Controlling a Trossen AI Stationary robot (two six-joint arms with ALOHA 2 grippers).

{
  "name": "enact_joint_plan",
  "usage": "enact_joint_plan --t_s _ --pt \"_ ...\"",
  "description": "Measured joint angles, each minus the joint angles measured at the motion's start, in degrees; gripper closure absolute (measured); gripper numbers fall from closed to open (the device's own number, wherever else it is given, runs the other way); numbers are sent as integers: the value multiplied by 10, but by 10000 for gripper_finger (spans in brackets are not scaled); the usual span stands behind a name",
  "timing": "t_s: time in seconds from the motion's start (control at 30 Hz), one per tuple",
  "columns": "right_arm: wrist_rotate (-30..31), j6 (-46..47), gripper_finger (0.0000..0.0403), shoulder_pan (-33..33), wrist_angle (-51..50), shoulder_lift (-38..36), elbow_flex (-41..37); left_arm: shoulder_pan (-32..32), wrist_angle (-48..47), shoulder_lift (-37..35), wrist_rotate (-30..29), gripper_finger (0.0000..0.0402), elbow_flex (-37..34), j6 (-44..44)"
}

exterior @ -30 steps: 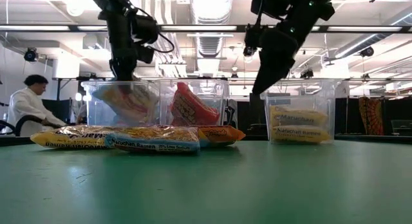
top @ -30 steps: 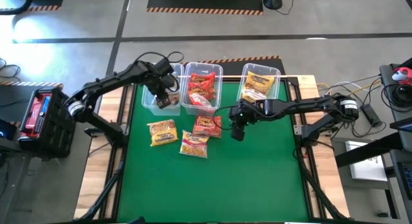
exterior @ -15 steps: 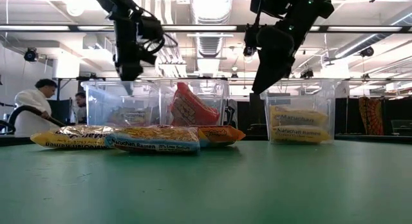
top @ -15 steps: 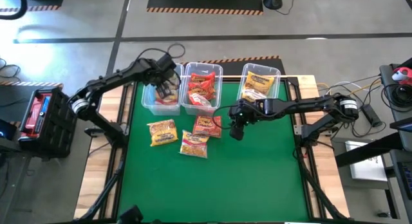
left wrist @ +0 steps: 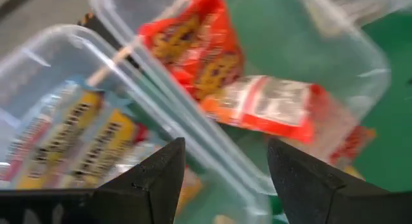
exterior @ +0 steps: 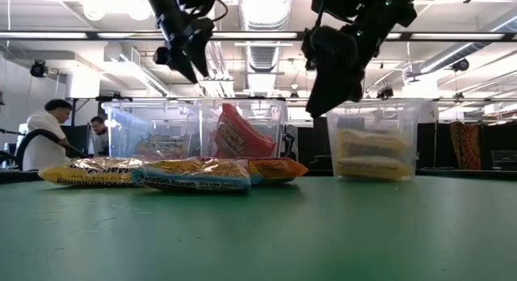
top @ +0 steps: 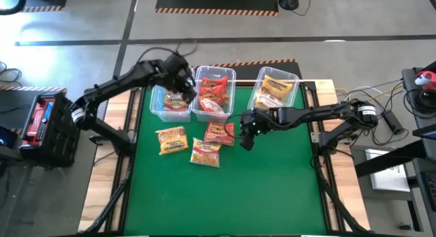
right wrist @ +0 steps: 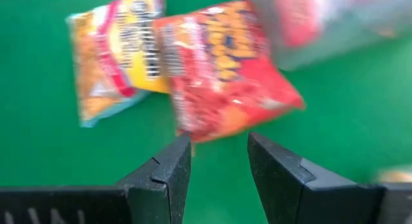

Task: Sort Maruchan noodles
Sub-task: Put the orange noodle pack into the top center transparent bin

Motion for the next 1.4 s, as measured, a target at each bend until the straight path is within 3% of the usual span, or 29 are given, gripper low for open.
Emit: enact_joint_plan --t_s 0.2,0.33,0.57,0.73,0.93,1.2,1.4 --pt "-42 -36 261 20 59 25 -1 -110 2 -2 -8 201 -20 -118" --pt "-73 -59 261 21 41 25 -2 -183 22 -1 -84 201 -21 -175" --pt "-73 -108 262 20 -31 -22 -3 -231 30 -1 -126 201 -5 -263" --pt "-70 -117 261 22 -59 -62 -3 -258 42 -1 -123 201 -1 -321" --pt "-87 -112 262 25 -18 -77 -5 -324 41 2 -83 201 -16 -440" --pt "-103 -78 262 60 65 -17 -13 -419 41 20 -98 201 -70 -618" --pt "-102 -78 262 95 109 18 -13 -456 48 38 -98 201 -128 -724"
